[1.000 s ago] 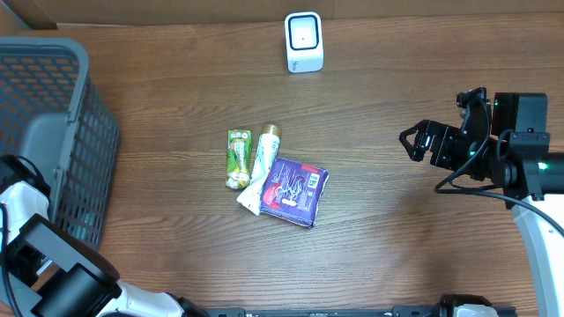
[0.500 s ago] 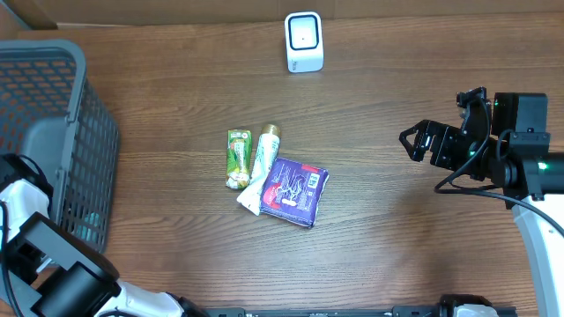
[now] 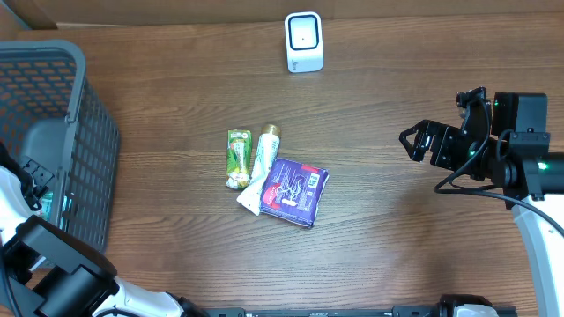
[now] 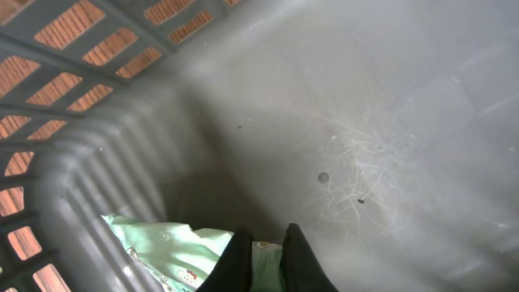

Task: Scan the item barcode
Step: 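Lower the left gripper into the basket toward the mint-green wipes pack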

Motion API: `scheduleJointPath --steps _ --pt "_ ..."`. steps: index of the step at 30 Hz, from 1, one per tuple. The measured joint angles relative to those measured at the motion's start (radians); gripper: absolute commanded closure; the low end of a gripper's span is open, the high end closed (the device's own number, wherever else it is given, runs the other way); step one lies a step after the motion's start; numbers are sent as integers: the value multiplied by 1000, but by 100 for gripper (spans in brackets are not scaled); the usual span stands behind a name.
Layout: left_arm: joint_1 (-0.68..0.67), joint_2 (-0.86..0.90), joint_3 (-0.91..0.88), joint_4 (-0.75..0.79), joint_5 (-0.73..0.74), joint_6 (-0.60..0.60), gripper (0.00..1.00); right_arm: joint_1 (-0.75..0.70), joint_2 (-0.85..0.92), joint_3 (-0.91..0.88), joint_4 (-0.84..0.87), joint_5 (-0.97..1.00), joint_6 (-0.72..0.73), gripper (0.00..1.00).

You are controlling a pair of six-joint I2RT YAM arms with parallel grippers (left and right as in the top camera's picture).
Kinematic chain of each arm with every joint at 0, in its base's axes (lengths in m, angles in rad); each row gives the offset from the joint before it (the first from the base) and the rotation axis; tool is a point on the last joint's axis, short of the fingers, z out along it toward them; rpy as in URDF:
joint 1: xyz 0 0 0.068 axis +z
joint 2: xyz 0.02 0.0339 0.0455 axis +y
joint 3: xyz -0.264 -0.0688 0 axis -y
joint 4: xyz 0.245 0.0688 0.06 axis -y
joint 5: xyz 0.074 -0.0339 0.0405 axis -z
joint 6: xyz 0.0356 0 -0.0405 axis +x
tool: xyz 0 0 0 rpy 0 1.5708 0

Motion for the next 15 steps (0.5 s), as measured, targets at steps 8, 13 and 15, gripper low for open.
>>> scheduleJointPath --steps 8,13,15 --pt "0 0 0 15 0 107 33 0 0 0 0 0 0 0" --pt "0 0 0 13 0 193 18 0 0 0 0 0 0 0" --pt "0 0 -1 3 -1 225 12 0 0 0 0 0 0 0"
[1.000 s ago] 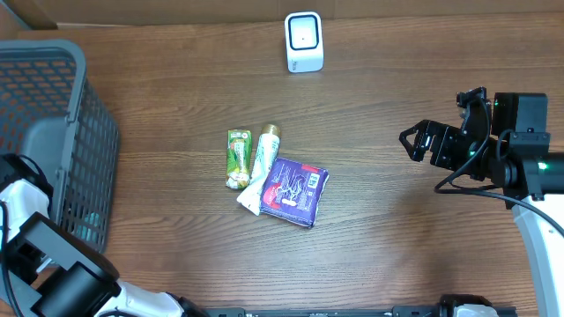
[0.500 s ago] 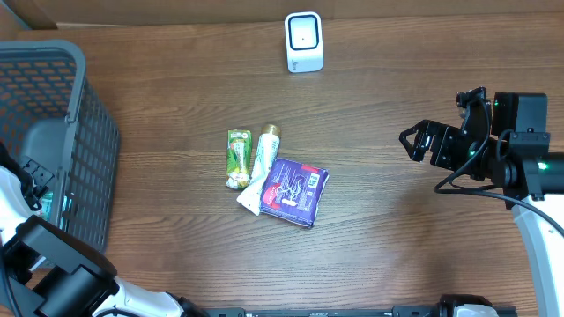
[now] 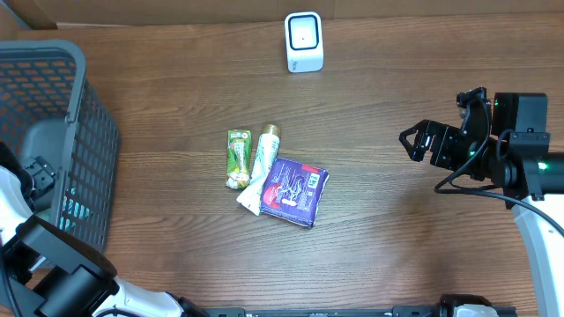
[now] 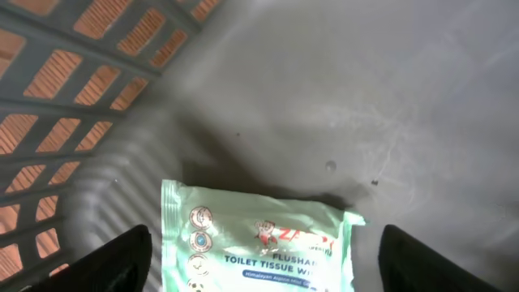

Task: Scan the item barcode
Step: 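Lower the left gripper into the basket toward the mint-green wipes pack, then grasp the mint-green wipes pack with the left gripper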

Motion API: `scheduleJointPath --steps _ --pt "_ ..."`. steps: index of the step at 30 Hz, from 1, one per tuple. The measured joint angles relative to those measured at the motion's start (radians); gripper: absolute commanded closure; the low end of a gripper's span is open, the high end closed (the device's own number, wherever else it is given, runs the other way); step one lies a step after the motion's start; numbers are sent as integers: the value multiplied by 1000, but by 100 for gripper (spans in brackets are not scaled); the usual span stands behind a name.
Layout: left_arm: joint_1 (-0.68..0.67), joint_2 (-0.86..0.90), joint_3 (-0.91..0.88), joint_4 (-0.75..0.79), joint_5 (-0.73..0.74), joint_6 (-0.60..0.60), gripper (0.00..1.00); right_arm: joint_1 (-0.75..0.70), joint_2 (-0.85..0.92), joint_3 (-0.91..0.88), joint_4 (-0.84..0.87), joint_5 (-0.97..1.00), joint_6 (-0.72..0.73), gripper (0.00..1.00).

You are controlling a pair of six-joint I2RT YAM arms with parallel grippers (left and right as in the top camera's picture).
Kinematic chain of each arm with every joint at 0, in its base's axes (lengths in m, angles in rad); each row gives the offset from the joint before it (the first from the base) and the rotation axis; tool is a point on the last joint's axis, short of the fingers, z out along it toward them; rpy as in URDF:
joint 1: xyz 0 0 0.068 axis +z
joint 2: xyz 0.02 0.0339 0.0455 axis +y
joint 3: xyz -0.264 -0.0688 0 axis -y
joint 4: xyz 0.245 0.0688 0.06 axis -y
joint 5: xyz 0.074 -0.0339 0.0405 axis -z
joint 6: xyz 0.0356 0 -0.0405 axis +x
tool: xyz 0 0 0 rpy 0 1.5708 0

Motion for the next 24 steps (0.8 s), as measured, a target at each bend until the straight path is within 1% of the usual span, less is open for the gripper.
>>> scheduleJointPath --steps 1,6,10,11,13,17,20,24 --pt "0 0 -4 -1 0 17 9 0 0 0 0 0 0 0" --pt "1 0 -64 7 0 64 7 0 0 0 0 0 1 0" --pt "1 0 -107 20 1 64 8 0 0 0 -1 0 1 0" --pt "1 0 -109 23 0 72 10 0 0 0 0 0 0 0" --pt "1 0 -109 27 1 112 12 0 0 0 0 0 0 0" --pt "1 0 -109 27 1 200 11 0 0 0 0 0 0 0" --pt "1 0 -109 27 1 270 16 0 0 0 0 0 0 0" --pt "1 0 -109 40 1 385 16 0 0 0 0 0 0 0"
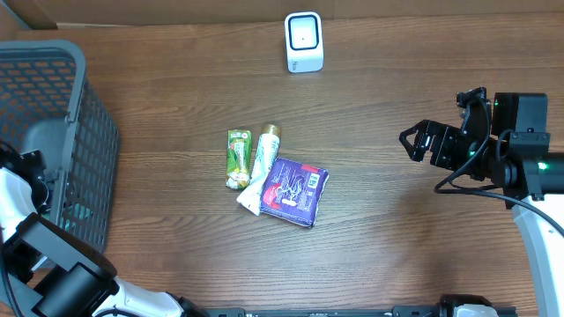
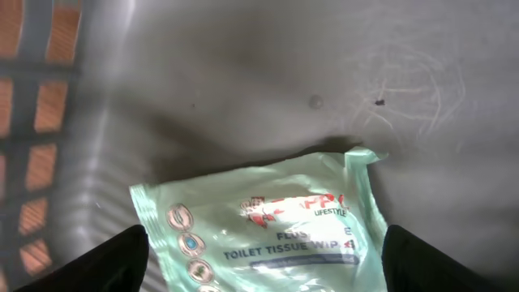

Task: Scan the item barcode
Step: 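Grasp the mint-green wipes pack with the left gripper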

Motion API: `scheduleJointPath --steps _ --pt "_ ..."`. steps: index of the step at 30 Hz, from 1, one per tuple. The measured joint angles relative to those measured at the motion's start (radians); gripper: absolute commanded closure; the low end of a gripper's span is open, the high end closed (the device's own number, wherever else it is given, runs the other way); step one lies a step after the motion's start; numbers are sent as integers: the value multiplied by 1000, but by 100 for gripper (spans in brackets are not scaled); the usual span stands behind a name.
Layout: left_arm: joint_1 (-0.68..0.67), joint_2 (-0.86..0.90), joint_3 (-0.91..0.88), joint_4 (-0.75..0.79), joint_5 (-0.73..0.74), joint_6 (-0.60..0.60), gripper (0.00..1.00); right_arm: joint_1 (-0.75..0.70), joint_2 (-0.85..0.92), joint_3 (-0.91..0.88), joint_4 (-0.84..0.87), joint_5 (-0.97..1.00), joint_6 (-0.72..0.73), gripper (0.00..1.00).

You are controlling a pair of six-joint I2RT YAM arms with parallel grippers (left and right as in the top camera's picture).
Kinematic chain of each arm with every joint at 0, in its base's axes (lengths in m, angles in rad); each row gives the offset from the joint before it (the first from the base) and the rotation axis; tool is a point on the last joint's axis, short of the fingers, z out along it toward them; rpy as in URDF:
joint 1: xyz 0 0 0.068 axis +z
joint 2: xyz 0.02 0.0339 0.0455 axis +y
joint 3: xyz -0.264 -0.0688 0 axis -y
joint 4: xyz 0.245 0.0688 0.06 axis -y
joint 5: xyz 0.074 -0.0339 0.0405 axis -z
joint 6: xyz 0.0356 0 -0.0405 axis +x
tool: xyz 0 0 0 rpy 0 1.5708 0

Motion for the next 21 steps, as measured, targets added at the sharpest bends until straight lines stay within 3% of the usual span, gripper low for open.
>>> scheduleJointPath --steps 15,21 --pt "2 2 0 32 138 499 15 0 0 0 0 0 0 0" --pt "26 30 0 28 141 592 17 0 0 0 0 0 0 0"
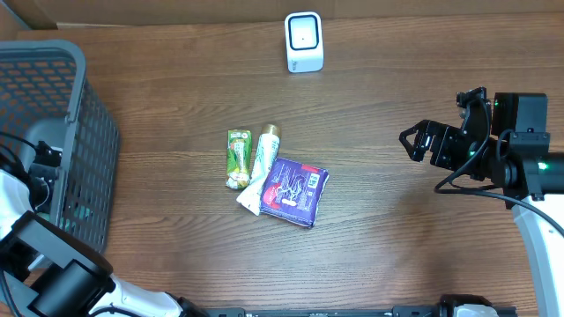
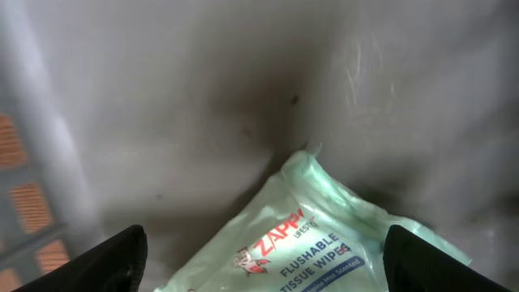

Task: Scan the item barcode
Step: 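Grasp the mint-green wipes pack with the left gripper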

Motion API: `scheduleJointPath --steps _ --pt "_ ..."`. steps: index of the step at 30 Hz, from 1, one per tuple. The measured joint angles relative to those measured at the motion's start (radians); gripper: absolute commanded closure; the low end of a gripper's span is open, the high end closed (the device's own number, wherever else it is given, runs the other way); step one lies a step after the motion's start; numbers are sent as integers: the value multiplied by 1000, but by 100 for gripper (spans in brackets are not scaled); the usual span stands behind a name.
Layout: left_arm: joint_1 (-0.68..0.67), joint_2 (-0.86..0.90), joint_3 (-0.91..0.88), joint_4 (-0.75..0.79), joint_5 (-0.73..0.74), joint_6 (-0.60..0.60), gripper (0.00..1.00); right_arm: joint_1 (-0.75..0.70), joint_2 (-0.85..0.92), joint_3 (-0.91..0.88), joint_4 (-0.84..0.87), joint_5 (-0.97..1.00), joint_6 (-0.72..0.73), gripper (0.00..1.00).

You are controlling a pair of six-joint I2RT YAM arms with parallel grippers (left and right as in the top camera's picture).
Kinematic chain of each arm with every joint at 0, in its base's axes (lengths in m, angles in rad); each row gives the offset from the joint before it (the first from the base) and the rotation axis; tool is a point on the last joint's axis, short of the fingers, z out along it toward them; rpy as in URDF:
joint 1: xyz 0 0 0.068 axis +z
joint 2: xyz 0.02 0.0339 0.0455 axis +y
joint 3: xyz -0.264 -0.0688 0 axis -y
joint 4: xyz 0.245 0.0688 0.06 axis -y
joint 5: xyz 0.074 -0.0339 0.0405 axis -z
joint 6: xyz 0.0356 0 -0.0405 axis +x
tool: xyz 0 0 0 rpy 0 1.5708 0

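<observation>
A pale green pack of flushable tissue wipes (image 2: 324, 235) lies flat on the grey floor of the basket (image 1: 88, 132). My left gripper (image 2: 263, 264) hangs over it, open, with its dark fingers (image 2: 109, 259) wide apart on either side of the pack and not touching it. The white barcode scanner (image 1: 304, 41) stands at the table's far edge. My right gripper (image 1: 412, 143) hovers open over the right of the table with nothing in it.
A green tube (image 1: 239, 158), a white tube (image 1: 263, 165) and a purple packet (image 1: 295, 191) lie together mid-table. The basket's mesh walls enclose the left arm (image 1: 35, 167) closely.
The left wrist has turned and shifted a little toward the far side of the basket; the wipes pack now shows diagonally at the lower right. The gripper is still open. The right arm is unchanged.
First my left gripper was shut on the wipes pack low in the basket's corner. Then it was open and the pack lay flat on the basket floor. Since then the open gripper has drifted and turned above the lying pack.
</observation>
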Motion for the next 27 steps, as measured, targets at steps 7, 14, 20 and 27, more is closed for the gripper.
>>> scheduleJointPath --steps 7,14,20,27 --pt "8 34 0 -19 7 56 26 0 0 0 0 0 0 0" --pt "8 42 0 -50 11 70 32 0 0 0 0 0 0 0" --pt "8 75 0 -61 23 17 41 0 0 0 0 0 0 0" --pt "7 101 20 -76 44 -71 96 0 0 0 0 0 0 0"
